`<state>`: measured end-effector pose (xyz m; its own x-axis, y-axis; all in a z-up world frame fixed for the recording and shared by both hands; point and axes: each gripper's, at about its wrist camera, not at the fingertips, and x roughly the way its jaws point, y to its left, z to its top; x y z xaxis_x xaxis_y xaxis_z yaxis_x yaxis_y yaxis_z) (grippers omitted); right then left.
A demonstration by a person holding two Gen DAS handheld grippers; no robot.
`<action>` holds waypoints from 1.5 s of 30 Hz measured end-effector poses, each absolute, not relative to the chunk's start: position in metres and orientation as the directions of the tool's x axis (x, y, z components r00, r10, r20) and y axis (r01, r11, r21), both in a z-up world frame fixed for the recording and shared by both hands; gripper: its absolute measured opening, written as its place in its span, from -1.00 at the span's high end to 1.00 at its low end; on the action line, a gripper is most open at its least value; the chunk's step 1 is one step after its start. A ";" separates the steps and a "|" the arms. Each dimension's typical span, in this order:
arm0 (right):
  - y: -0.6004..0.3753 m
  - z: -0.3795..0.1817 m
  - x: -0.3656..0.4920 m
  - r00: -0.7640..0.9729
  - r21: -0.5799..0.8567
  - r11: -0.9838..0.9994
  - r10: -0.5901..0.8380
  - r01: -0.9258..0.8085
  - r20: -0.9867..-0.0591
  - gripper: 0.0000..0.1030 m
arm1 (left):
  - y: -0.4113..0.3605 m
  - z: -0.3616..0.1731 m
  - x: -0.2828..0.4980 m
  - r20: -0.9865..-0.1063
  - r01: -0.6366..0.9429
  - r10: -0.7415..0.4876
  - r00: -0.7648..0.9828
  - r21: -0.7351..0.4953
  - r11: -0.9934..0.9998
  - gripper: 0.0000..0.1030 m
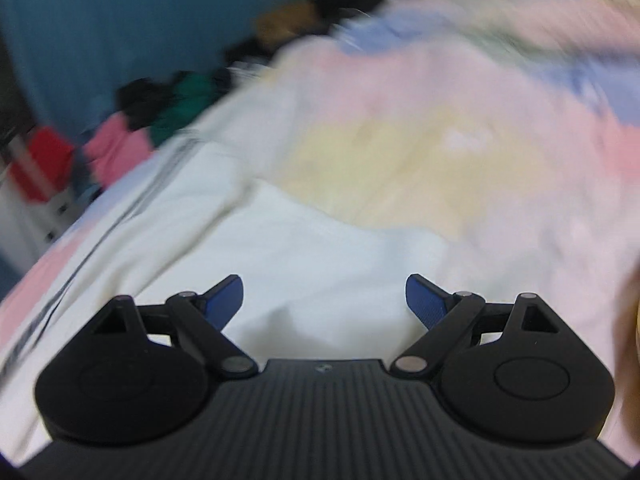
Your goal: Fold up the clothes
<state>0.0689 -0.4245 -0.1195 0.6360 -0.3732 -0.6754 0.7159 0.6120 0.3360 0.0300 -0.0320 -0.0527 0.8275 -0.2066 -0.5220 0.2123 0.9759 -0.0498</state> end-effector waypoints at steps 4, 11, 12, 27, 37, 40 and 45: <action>-0.438 -0.136 0.066 0.650 0.435 0.542 -0.305 0.719 -0.696 -0.62 | -0.023 -0.055 0.037 -0.552 0.164 -0.187 0.812 -0.091 0.982 -0.99; -0.455 -0.161 0.063 0.702 0.594 0.420 -0.170 0.686 -0.691 -0.04 | 0.028 -0.051 0.050 -0.612 -0.028 -0.122 0.782 -0.229 0.973 -0.99; -0.458 -0.164 0.063 0.710 0.614 0.400 -0.151 0.680 -0.688 0.09 | 0.041 -0.050 0.051 -0.623 -0.067 -0.125 0.772 -0.275 0.959 -0.99; -0.464 -0.147 0.046 0.768 0.668 0.382 -0.249 0.638 -0.590 0.87 | 0.295 -0.032 -0.021 -0.668 -0.598 0.079 0.740 -0.600 0.531 -0.88; -0.476 -0.161 0.047 0.753 0.682 0.325 -0.222 0.656 -0.619 0.83 | 0.351 -0.071 -0.036 -0.742 -0.717 0.066 0.667 -0.614 0.329 -0.90; -0.474 -0.167 0.052 0.730 0.655 0.332 -0.208 0.679 -0.651 0.82 | 0.352 -0.087 -0.036 -0.743 -0.715 0.004 0.669 -0.642 0.277 -0.90; -0.477 -0.179 0.053 0.730 0.682 0.267 -0.176 0.681 -0.660 0.73 | 0.350 -0.101 -0.030 -0.725 -0.693 -0.039 0.688 -0.672 0.260 -0.90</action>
